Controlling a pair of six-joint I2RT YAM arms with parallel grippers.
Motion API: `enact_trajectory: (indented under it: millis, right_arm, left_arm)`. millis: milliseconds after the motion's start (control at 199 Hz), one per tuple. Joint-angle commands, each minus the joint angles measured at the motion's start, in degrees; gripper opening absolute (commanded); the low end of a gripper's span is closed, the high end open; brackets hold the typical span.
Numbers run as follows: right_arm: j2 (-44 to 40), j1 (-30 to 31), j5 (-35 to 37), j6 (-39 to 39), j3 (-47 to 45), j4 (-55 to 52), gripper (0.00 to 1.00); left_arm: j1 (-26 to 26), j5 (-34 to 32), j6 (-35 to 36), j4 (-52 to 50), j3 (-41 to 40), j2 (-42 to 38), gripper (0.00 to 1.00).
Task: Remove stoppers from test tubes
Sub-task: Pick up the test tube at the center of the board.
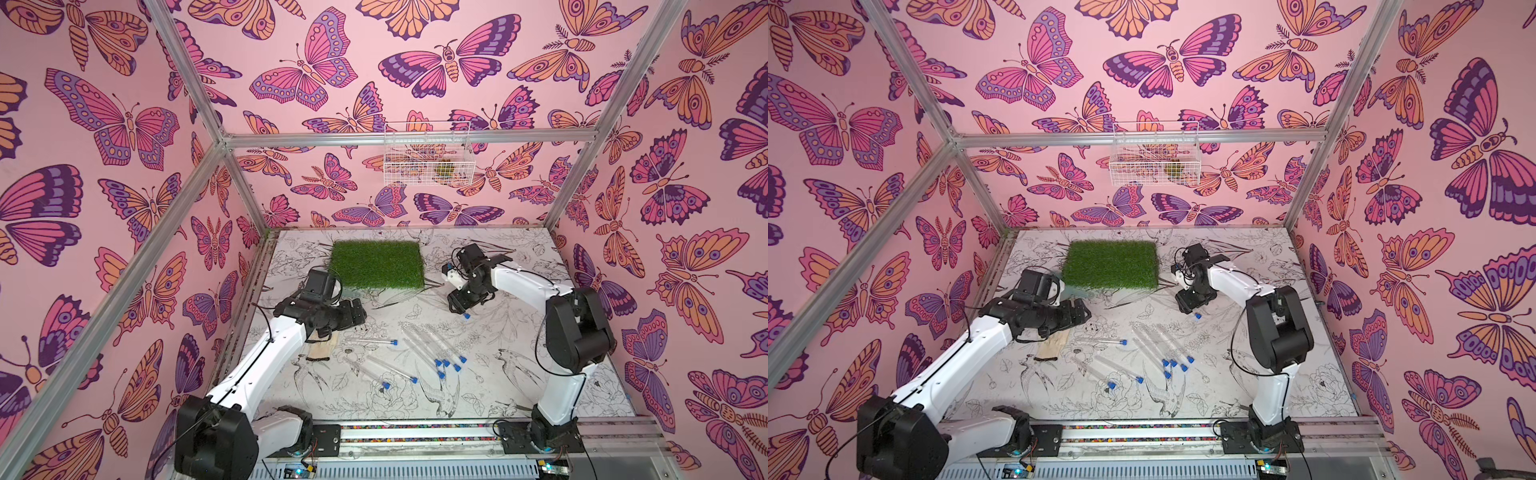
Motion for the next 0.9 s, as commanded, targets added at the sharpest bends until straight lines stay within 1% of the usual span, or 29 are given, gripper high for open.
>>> enact_trajectory:
  millis: [0,131,246,326,447,552,713,899]
  right_arm:
    - [4.5,-0.4,2.4,-1.1,4.5,0.0,0.68]
    - [7.4,-0.3,1.3,-0.7,6.7,-0.3,0.67]
    - [9.2,-0.1,2.1,-0.4,7.9,-0.7,0.64]
    - [10.1,0.2,2.6,-0.7,8.6,-1.5,0.58]
    - [11.0,1.0,3.9,-1.1,9.0,-2.8,0.47]
    - [11.4,1.3,4.3,-1.3,8.7,-3.5,0.42]
    - [12.0,1.7,5.3,-2.0,8.7,-5.1,0.4]
    - [11.6,2.4,6.0,-2.1,8.7,-6.4,0.3]
  left_arm:
    - [0.6,0.2,0.2,-1.1,-0.9,-1.7,0.96]
    - [0.9,-0.3,1.0,-1.8,-0.7,-1.4,0.96]
    - [1.3,-0.3,1.3,-1.8,-0.5,-0.9,0.96]
    - [1.4,-0.3,1.6,-2.0,-0.3,-0.5,0.96]
    - [1.5,-0.3,1.7,-2.0,-0.3,0.2,0.96]
    - [1.6,-0.2,1.7,-1.9,-0.4,0.4,0.96]
    - [1.7,-0.3,1.6,-2.0,-1.0,-0.2,0.96]
    - [1.9,-0.4,1.2,-1.9,-2.3,-1.2,0.96]
